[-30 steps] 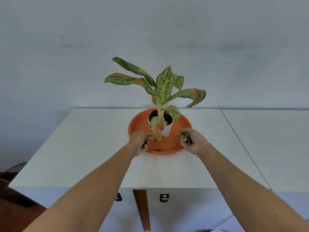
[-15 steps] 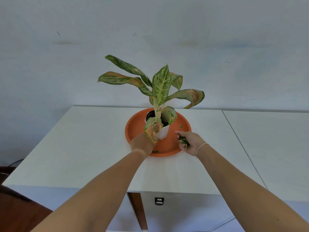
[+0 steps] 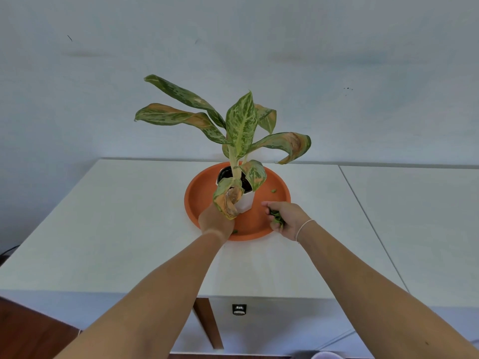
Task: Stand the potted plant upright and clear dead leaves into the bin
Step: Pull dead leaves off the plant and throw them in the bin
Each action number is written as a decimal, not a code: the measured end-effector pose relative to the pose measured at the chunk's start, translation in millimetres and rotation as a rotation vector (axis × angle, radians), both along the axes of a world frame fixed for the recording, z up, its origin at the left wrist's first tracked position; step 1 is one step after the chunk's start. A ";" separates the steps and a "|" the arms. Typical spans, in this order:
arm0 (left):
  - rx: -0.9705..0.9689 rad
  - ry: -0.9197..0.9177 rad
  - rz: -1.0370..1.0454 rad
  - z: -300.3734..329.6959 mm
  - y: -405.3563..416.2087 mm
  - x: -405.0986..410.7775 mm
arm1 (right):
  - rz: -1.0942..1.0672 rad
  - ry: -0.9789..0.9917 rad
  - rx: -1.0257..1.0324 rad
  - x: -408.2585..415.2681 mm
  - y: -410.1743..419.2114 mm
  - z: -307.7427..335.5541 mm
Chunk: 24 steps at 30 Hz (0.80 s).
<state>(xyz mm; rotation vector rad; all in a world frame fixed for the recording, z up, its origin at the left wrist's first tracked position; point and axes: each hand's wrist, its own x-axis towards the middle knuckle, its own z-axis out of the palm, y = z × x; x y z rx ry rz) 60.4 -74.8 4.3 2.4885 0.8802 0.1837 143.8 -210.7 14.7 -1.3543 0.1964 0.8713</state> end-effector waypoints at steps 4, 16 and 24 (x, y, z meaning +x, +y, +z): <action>0.010 0.028 -0.028 0.2 2.3 0.3 | 0.001 -0.033 -0.034 -2.9 1.5 1.4; 0.062 0.223 -0.150 0.8 12.1 2.8 | 0.049 -0.187 -0.200 -6.4 8.1 4.7; 0.043 0.176 -0.174 3.3 13.1 -0.1 | 0.080 -0.699 -0.349 0.9 30.4 -3.6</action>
